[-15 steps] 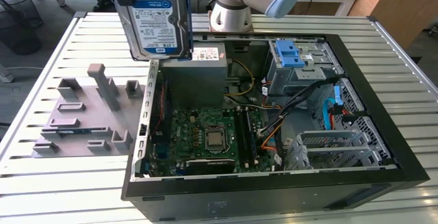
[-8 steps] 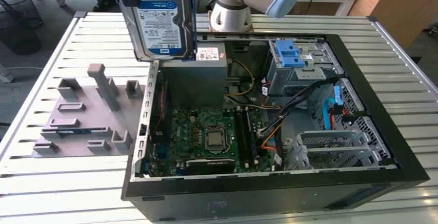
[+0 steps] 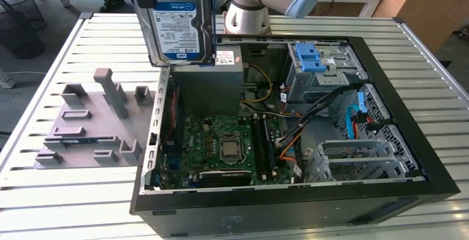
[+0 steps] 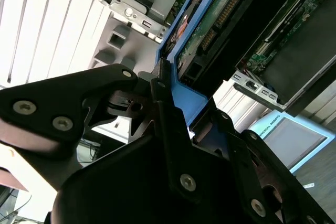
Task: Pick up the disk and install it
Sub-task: 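Pick up the disk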
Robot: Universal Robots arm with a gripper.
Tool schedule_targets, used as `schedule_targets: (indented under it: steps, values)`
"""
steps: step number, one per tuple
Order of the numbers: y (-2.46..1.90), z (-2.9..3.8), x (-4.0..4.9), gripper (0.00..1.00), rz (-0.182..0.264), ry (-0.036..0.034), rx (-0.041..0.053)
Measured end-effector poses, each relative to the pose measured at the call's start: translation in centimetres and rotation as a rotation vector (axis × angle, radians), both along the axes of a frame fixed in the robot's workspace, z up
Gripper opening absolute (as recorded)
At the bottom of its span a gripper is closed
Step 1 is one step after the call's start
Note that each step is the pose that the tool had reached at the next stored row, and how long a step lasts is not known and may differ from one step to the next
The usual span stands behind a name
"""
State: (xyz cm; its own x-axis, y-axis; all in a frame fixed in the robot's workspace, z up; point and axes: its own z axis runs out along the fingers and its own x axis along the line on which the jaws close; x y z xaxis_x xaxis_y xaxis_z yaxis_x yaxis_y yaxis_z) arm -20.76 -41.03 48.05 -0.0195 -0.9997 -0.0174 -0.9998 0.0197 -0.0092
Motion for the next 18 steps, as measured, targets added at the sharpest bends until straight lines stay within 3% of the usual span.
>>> schedule_targets:
  steps: [18]
  values:
    - [-0.69, 0.0, 1.75, 0.36, 0.0, 0.0001, 0.0]
